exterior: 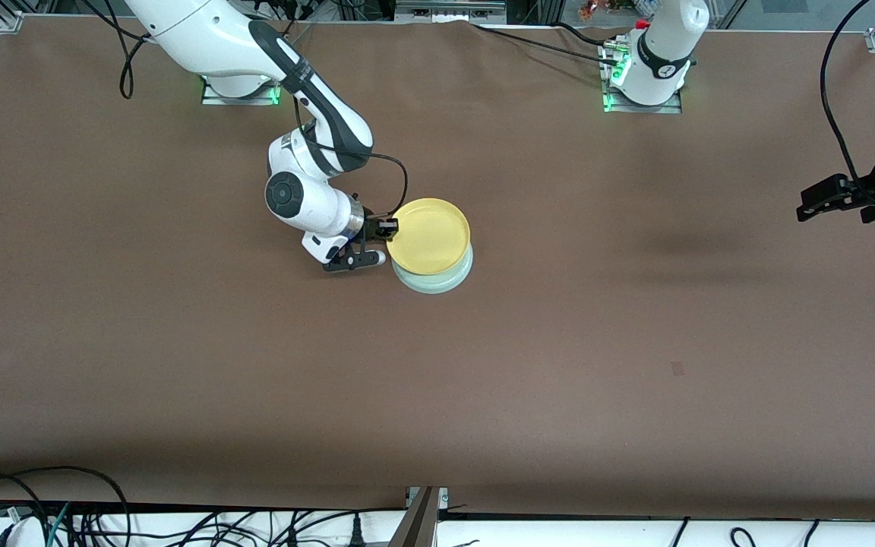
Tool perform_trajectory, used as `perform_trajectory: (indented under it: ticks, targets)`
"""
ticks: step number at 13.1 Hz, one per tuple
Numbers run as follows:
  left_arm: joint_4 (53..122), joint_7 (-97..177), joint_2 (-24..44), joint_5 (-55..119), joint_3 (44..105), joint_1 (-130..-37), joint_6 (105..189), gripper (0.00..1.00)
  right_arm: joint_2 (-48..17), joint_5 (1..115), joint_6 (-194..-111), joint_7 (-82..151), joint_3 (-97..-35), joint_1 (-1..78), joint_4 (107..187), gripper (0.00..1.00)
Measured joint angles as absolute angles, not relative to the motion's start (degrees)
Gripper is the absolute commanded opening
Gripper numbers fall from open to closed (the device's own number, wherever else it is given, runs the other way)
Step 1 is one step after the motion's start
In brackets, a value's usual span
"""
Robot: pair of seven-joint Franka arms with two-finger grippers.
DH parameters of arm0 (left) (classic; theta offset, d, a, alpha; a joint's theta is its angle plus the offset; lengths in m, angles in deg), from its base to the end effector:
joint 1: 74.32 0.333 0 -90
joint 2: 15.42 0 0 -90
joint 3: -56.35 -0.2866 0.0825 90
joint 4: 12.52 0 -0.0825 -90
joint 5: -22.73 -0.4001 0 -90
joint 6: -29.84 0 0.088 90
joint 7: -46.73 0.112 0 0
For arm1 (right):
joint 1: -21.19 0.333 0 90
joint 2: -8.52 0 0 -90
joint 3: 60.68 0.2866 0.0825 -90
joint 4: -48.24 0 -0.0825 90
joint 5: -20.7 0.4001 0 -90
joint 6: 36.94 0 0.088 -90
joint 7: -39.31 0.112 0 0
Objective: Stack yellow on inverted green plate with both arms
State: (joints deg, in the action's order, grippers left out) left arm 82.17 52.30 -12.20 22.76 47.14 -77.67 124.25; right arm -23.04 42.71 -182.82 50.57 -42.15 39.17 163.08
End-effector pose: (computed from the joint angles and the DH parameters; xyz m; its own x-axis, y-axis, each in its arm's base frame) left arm 0.5841 0.0580 0.5244 0.9981 0.0052 -0.0609 0.0051 -1.0000 -0.0026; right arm 0.4838 0.3581 0.1492 0.9851 0.0981 -0.1416 0.0438 -0.9376 -0.3449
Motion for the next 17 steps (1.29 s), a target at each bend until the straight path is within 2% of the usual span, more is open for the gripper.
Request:
perform_trajectory:
  ticks: [1, 2, 6, 8, 11, 15, 17]
  targets:
    - [82.17, 52.31, -12.20, 22.76, 47.15, -77.67, 124.25, 1.00, -23.11, 42.71, -182.86, 50.58, -42.16, 39.17, 162.94, 0.25]
    - [82.17, 52.31, -12.20, 22.76, 47.15, -77.67, 124.25, 1.00, -23.17, 42.71, -182.90, 50.58, -42.18, 39.17, 162.77, 0.99]
    - [82.17, 52.31, -12.20, 22.76, 47.18, -77.67, 124.25, 1.00, -23.32, 42.71, -182.94, 50.63, -42.33, 39.16, 160.61, 1.00]
    - [82.17, 52.31, -12.20, 22.76, 47.18, -77.66, 124.25, 1.00, -23.06, 42.71, -180.39, 50.73, -42.96, 39.08, 158.18, 1.00]
    - [82.17, 52.31, -12.19, 22.76, 47.21, -77.66, 124.25, 1.00, -20.03, 41.96, -162.30, 50.51, -49.38, 38.80, 149.08, 1.00]
    - [82.16, 52.31, -12.15, 22.76, 47.25, -77.66, 124.33, 1.00, -16.68, 34.56, -134.57, 49.83, -58.00, 38.03, 131.77, 1.00]
    - [82.16, 52.31, -12.09, 22.76, 47.27, -77.66, 124.35, 1.00, -16.23, 30.80, -124.95, 48.72, -61.59, 37.99, 126.30, 1.00]
